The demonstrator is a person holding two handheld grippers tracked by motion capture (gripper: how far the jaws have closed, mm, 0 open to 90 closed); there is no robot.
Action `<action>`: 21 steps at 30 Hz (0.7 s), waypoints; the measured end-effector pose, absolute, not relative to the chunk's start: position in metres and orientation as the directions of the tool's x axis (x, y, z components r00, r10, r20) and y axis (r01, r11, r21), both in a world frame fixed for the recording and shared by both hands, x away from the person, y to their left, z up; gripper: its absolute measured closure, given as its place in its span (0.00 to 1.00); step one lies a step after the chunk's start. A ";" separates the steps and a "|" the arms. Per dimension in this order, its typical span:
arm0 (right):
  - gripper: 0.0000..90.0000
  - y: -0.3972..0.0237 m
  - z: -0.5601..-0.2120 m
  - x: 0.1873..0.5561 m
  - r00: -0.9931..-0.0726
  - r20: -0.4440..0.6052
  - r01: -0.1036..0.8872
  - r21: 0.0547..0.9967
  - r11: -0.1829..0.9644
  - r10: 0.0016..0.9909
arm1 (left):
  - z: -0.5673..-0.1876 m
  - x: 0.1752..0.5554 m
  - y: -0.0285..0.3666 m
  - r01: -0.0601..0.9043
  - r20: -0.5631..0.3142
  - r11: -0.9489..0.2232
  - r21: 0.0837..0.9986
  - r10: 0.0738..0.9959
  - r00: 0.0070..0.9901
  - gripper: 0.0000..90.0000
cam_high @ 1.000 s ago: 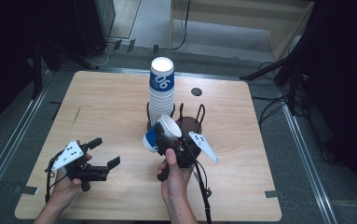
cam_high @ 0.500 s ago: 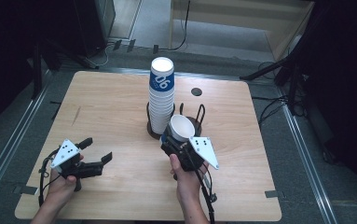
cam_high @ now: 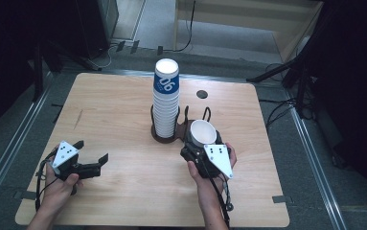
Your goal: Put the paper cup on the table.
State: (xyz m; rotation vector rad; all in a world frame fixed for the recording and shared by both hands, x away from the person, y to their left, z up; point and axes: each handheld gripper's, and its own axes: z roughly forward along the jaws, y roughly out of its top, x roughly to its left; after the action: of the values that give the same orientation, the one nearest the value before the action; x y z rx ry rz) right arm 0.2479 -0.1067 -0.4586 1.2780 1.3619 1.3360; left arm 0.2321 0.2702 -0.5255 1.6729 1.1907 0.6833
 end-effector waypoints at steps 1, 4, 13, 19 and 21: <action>0.17 -0.110 -0.459 0.248 -0.145 0.089 0.113 0.991 -0.073 0.985 | -0.526 0.232 0.271 0.404 -0.077 -0.086 0.911 0.926 0.371 0.00; 0.17 -0.117 -0.461 0.249 -0.130 0.085 0.113 0.991 -0.071 0.988 | -0.527 0.232 0.273 0.408 -0.065 -0.098 0.908 0.928 0.368 0.00; 0.17 -0.139 -0.466 0.256 -0.082 0.048 0.098 0.994 -0.040 0.995 | -0.538 0.235 0.285 0.439 -0.068 -0.078 0.895 0.949 0.308 0.00; 0.17 -0.149 -0.471 0.261 -0.067 0.025 0.089 0.996 -0.019 0.997 | -0.544 0.236 0.292 0.453 -0.077 -0.059 0.890 0.958 0.277 0.00; 0.17 -0.153 -0.473 0.264 -0.052 0.020 0.088 0.996 -0.016 0.998 | -0.545 0.236 0.294 0.457 -0.067 -0.065 0.887 0.962 0.266 0.00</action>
State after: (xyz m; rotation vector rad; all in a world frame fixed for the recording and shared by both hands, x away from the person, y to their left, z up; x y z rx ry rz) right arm 0.2637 -0.1528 -0.4725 1.2619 1.3052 1.2192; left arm 0.2361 0.2939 -0.5451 1.6664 1.3231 0.7299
